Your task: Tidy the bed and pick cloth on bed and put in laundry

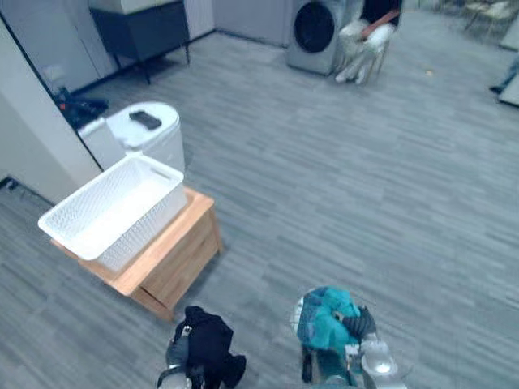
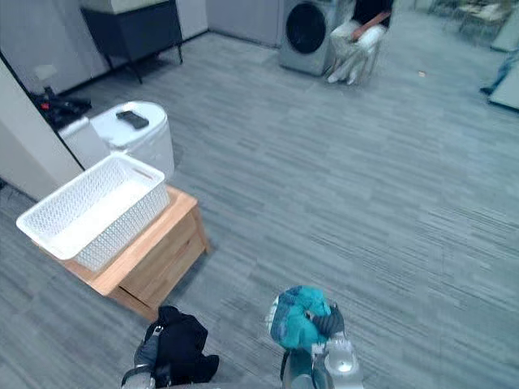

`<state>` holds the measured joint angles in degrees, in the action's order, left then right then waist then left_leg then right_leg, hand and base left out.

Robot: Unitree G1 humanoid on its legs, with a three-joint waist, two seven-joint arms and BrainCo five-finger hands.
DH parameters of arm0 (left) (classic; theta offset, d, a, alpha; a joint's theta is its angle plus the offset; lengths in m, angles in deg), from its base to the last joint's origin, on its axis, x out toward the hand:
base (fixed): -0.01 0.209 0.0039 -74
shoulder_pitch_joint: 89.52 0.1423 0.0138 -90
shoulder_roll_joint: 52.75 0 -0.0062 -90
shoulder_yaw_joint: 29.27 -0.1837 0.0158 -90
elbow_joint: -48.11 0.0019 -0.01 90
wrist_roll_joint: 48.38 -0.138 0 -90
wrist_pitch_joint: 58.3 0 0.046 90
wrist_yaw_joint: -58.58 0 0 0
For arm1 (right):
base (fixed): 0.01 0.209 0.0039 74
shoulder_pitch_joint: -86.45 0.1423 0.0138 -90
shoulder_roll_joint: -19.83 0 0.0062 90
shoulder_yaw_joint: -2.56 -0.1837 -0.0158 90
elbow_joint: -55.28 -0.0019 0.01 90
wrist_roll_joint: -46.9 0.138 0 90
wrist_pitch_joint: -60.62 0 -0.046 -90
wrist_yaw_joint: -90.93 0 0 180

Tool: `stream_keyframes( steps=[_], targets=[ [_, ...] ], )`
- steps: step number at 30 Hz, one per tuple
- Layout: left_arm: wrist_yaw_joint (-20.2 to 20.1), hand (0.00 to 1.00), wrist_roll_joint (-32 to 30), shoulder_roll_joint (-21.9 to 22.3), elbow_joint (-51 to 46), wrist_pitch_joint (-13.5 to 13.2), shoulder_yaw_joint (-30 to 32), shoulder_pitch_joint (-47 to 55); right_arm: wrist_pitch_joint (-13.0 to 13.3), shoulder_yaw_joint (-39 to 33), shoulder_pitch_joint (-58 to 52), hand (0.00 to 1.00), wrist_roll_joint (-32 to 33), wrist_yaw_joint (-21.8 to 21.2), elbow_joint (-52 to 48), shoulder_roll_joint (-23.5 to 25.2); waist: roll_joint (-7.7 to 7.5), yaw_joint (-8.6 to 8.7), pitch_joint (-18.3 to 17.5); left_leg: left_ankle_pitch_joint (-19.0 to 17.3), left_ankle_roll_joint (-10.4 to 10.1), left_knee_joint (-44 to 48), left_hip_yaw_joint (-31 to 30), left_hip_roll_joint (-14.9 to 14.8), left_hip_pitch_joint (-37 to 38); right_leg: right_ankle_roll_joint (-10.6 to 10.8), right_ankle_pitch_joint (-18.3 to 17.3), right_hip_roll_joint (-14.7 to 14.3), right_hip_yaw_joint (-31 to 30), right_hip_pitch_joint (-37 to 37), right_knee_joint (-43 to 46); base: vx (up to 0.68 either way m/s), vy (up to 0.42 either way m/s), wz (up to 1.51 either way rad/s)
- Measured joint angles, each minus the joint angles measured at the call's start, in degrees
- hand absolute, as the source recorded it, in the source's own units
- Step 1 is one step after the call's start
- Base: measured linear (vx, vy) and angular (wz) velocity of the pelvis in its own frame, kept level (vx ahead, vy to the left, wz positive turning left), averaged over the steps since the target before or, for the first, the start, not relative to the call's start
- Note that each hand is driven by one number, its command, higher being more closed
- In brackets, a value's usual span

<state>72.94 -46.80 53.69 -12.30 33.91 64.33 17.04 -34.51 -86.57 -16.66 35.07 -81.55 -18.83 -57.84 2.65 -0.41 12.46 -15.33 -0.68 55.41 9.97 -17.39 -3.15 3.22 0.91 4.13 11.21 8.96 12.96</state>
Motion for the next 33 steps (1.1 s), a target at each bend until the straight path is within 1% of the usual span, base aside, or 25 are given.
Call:
stream_keyframes(
  steps=[1, 2, 4, 6, 7, 8, 9, 10, 11, 12, 13, 14, 15, 16, 19, 20, 21, 22, 23, 24, 25, 26, 27, 28, 33],
  targets=[
    [0.67, 1.0, -0.02, 1.35, -0.55, -0.3, 0.1, -0.39, -0.09, 0.05, 1.52, 1.0, 0.0, 0.0, -0.04, -1.55, 0.79, -1.3, 1.31, -0.16, 0.07, 8.0, 3.35, -3.69, -4.97, -0.67, -0.78, -1.3, 0.89, -3.28, -1.78, 0.48, -0.419, 0.27],
    [0.8, 1.0, -0.02, 1.45, -1.6, -0.43, 0.49, -0.85, -0.12, -0.31, 2.57, 1.0, 0.0, 0.05, -0.01, -1.77, 0.76, -1.75, 1.67, -0.38, 0.4, 8.83, 6.29, -4.53, -7.1, -1.43, -1.27, -1.13, 1.31, -5.37, -2.85, 0.48, -0.328, 0.24],
    [0.61, 1.0, -0.03, 1.17, -2.72, -0.91, 0.61, -2.03, -0.01, -0.9, 4.54, 1.0, -0.01, 0.09, 0.25, -2.31, 0.35, -1.99, 1.91, -0.44, 0.4, 1.81, 13.05, -3.7, -9.72, -1.9, -2.04, 0.11, 3.36, -9.73, -5.96, 0.44, -0.268, 0.45],
    [-0.39, 1.0, -0.08, 2.31, -4.54, -1.6, 0.51, -2.63, 0.23, -0.96, 6.89, 1.0, -0.07, -0.09, 0.84, -3.32, 0.32, -1.99, 1.8, 0.33, -0.75, -16.91, 24.57, -1.54, -9.92, -1.07, -2.98, 0.74, 7.67, -14.72, -10.34, 0.44, -0.195, 0.63],
    [-0.61, 1.0, -0.08, 2.71, -4.72, -1.58, 0.46, -2.64, 0.26, -1.01, 7.11, 1.0, -0.08, -0.1, 0.84, -3.53, 0.27, -1.94, 1.77, 0.63, -0.5, -20.8, 27.95, -1.26, -9.66, -0.73, -3.2, 0.73, 8.82, -16.0, -11.28, 0.48, -0.098, 0.78],
    [-0.81, 1.0, -0.16, 2.93, -4.66, -1.36, -0.29, -2.56, 0.28, -1.21, 7.18, 1.0, -0.53, -0.13, 0.83, -3.75, 0.17, -1.93, 1.71, 1.07, -0.48, -27.04, 34.37, -0.87, -9.04, 0.33, -3.92, 0.68, 12.02, -18.59, -12.33, 0.59, -0.086, 0.87],
    [-1.04, 1.0, -0.18, 2.93, -4.67, -1.21, -0.74, -2.16, 0.27, -1.38, 6.83, 1.0, -0.85, -0.22, 0.83, -3.72, 0.19, -1.86, 1.54, 2.39, -0.11, -31.05, 36.96, 0.01, -8.38, 1.55, -4.72, 0.51, 14.75, -20.22, -12.4, 0.5, -0.04, 0.91],
    [-1.17, 1.0, -0.19, 2.94, -4.7, -1.18, -0.81, -1.75, 0.27, -1.41, 6.44, 1.0, -1.2, -0.24, 0.83, -3.63, 0.24, -1.75, 1.28, 3.28, 0.82, -33.29, 37.31, 0.64, -7.94, 2.38, -5.26, 0.36, 16.23, -21.27, -12.36, 0.47, 0.01, 0.95],
    [-1.54, 1.0, -0.19, 2.84, -4.27, -0.87, -0.43, -1.4, 0.23, -1.43, 5.16, 1.0, -1.75, -0.33, 0.85, -2.93, -0.39, -1.91, 0.37, 7.34, 5.72, -35.45, 36.39, 2.72, -7.2, 4.81, -6.97, 1.74, 18.84, -23.03, -10.17, 0.47, 0.098, 1.01],
    [-1.78, 1.0, -0.29, 2.91, -4.05, -0.3, -0.2, -1.4, 0.21, -1.4, 4.35, 1.0, -2.33, -0.56, 0.85, -2.33, -1.27, -1.86, 0.16, 7.55, 6.11, -38.03, 35.52, 5.25, -5.46, 6.08, -7.81, 4.46, 20.63, -22.21, -3.56, 0.58, 0.223, 1.19],
    [-1.87, 1.0, -0.84, 2.71, -4.15, -0.18, 0.06, -1.16, 0.21, -1.25, 4.07, 1.0, -2.57, -1.39, 0.85, -1.22, -2.06, -1.83, 0.09, 8.01, 6.22, -43.32, 34.56, 8.76, -1.65, 5.3, -7.22, 9.76, 22.37, -17.85, 11.8, 0.39, 0.201, 0.78],
    [-1.88, 1.0, -0.88, 2.67, -4.16, -0.17, 0.11, -1.11, 0.22, -1.23, 4.09, 1.0, -2.66, -1.46, 0.85, -1.22, -2.08, -1.8, 0.05, 8.2, 6.41, -43.8, 34.09, 9.08, -1.28, 4.84, -7.0, 10.43, 22.39, -17.24, 14.03, 0.45, 0.253, 0.87],
    [-1.87, 1.0, -1.26, 2.15, -4.18, 0.16, 0.43, -1.0, 0.22, -0.75, 4.18, 1.0, -3.75, -1.68, 0.86, 0.1, -2.89, -0.84, -0.37, 9.03, 8.76, -45.51, 31.17, 11.04, 0.51, -1.18, -6.08, 15.52, 20.72, -10.91, 30.91, 0.54, 0.182, 1.25],
    [-1.86, 1.0, -1.33, 0.14, -4.09, 0.45, 0.42, -1.62, 0.22, -0.22, 4.4, 1.0, -4.42, -1.79, 0.84, 2.25, -2.94, 0.49, -0.37, 8.85, 8.91, -46.14, 27.28, 11.6, 2.15, -0.19, -7.26, 15.89, 15.73, -6.27, 39.73, 0.63, 0.191, 1.5],
    [-1.54, 1.0, -1.57, -2.4, -4.06, 0.4, 0.55, -2.17, 0.3, 0.08, 4.85, 1.0, -4.51, -2.04, 0.3, 3.99, -2.55, 1.37, -0.05, 8.88, 8.86, -47.75, 21.67, 12.29, 5.09, 2.44, -10.65, 11.0, 7.74, -2.07, 36.85, 0.36, 0.015, 1.29],
    [-1.53, 1.0, -2.0, -2.87, -3.5, 0.33, 0.46, -2.83, 0.3, 0.0, 4.7, 1.0, -4.49, -2.02, -1.14, 3.84, -2.8, 1.95, -0.06, 8.88, 8.84, -48.09, 18.35, 12.97, 5.92, 3.19, -12.0, 7.11, 2.29, -1.02, 29.06, 0.29, -0.05, 1.41],
    [-1.54, 1.0, -2.21, -2.92, -3.01, 0.22, 0.42, -3.19, 0.31, -0.03, 4.66, 1.0, -4.41, -2.0, -1.96, 3.72, -2.86, 2.44, -0.1, 8.88, 8.82, -48.39, 16.74, 13.39, 6.1, 3.75, -12.37, 5.24, -0.47, -0.53, 24.85, 0.39, -0.137, 1.88],
    [-1.59, 1.0, -2.35, -3.18, -1.32, -0.16, -1.0, -4.32, 0.87, -0.42, 4.25, 1.0, -3.92, -1.42, -5.12, 3.25, -2.91, 3.57, -0.13, 8.47, 7.44, -49.75, 12.54, 14.91, 6.42, 4.21, -12.28, 1.0, -7.9, 0.53, 12.87, 0.24, -0.116, 1.53],
    [-1.66, 1.0, -2.43, -3.43, -0.53, -0.29, -1.87, -4.74, 1.36, -0.75, 4.17, 1.0, -3.78, -1.29, -6.07, 3.13, -3.36, 3.66, -0.22, 8.34, 7.1, -50.41, 11.23, 15.71, 6.69, 4.32, -11.85, 0.12, -10.68, 1.0, 8.85, 0.39, -0.212, 1.83],
    [-1.78, 1.0, -2.64, -4.18, 1.54, -0.24, -3.79, -5.04, 1.83, -1.39, 4.21, 1.0, -3.3, -1.02, -7.45, 3.11, -5.02, 3.83, -0.61, 8.25, 6.11, -51.02, 8.7, 17.95, 7.5, 4.55, -8.18, -0.52, -16.5, 1.54, 0.07, 0.31, -0.201, 1.4],
    [-1.9, 1.0, -3.18, -5.13, 2.44, -0.24, -4.4, -4.74, 1.87, -1.67, 3.61, 1.0, -2.96, -0.89, -9.15, 3.34, -6.73, 4.12, -0.84, 7.4, 4.75, -50.58, 7.43, 20.16, 8.32, 3.39, 1.12, 0.34, -18.75, 1.6, -3.1, 0.25, -0.17, 1.36],
    [-1.92, 1.0, -3.56, -5.63, 2.74, -0.28, -4.65, -4.27, 1.9, -1.62, 3.29, 1.0, -2.73, -0.89, -10.21, 3.29, -7.86, 4.39, -0.71, 6.82, 4.13, -50.39, 7.25, 21.53, 9.11, 3.79, 3.79, 0.99, -19.16, 1.84, -2.46, 0.26, -0.171, 0.75],
    [-1.89, 1.0, -3.89, -3.98, 3.87, -0.11, -4.59, -3.14, 2.0, -1.56, 4.07, 1.0, -2.12, -0.9, -11.0, 1.66, -5.52, 3.46, -1.4, 5.58, 3.22, -49.88, 7.32, 19.72, 9.67, 3.21, 3.1, 0.2, -18.92, 0.9, -2.23, 0.25, -0.116, 0.24],
    [-1.88, 1.0, -4.04, -3.67, 3.41, -0.4, -4.62, -1.95, 2.08, -1.64, 4.47, 1.0, -1.87, -0.84, -13.72, 1.37, -4.76, 3.16, -1.82, 4.11, 1.66, -48.09, 7.44, 18.38, 8.65, 2.76, 3.65, -0.37, -18.53, -0.77, -5.94, 0.29, -0.134, -0.04],
    [-2.24, 1.0, -4.49, -3.12, 3.42, -0.87, -4.06, -2.1, 3.49, -3.11, 7.19, 1.0, -1.4, -0.07, -25.48, -2.16, -4.53, 3.34, -1.83, 2.57, 0.88, -46.45, 7.67, 15.76, 8.04, 0.93, 6.65, -2.27, -18.01, -4.5, -13.58, 0.09, -0.075, -0.07]
  ],
)
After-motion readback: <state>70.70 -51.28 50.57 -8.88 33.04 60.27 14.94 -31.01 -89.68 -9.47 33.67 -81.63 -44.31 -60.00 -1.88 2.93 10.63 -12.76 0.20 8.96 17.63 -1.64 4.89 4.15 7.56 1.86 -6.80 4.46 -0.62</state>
